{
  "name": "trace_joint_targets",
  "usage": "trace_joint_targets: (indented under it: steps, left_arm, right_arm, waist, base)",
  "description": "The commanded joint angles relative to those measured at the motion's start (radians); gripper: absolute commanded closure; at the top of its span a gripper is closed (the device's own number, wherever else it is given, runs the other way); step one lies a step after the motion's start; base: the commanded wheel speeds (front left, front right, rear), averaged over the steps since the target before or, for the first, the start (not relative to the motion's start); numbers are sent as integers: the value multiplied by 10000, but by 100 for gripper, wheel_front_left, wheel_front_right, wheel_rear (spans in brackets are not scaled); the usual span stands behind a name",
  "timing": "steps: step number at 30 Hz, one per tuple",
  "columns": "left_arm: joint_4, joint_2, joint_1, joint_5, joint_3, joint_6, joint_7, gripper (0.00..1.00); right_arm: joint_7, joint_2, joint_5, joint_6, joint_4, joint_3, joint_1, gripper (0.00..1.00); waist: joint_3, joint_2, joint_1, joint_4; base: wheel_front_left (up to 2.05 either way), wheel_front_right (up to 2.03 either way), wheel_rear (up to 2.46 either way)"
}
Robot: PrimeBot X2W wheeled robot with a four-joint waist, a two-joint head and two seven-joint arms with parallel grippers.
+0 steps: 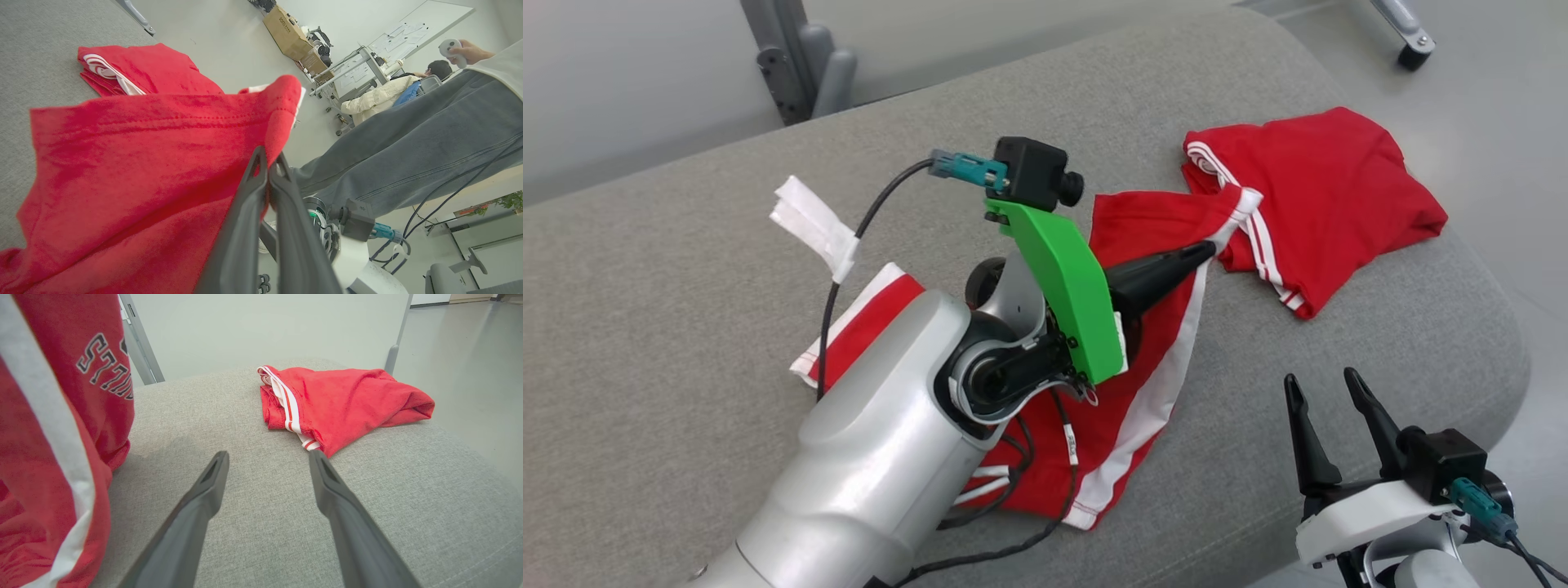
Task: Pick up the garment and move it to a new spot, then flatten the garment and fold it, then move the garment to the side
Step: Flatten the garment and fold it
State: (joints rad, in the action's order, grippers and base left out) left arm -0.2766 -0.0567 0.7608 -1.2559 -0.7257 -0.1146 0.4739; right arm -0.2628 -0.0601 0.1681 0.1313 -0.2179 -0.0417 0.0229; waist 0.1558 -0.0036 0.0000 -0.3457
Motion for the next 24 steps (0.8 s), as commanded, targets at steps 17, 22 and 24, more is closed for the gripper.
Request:
trace_joint_targets:
  steps: [17, 22, 24]
  left_arm:
    - [-4078, 40, 1271, 1060, -1558, -171, -2036, 100]
    - [-4557, 38, 1369, 1420, -2471, -173, -2997, 76]
    - [-4501, 41, 1324, 1234, -2693, -174, -3412, 56]
  right_arm:
    - [-26, 88, 589, -11, -103, -373, 697, 0]
    - [-26, 90, 646, -11, -172, -437, 843, 0]
    - [-26, 87, 653, -11, -202, -433, 872, 0]
  waist:
    - [2034, 36, 0, -1623]
    - [2105, 36, 0, -1635]
    - [2069, 36, 0, -1578]
  base:
    - [0, 0, 0]
    - [0, 0, 0]
    - [0, 0, 0]
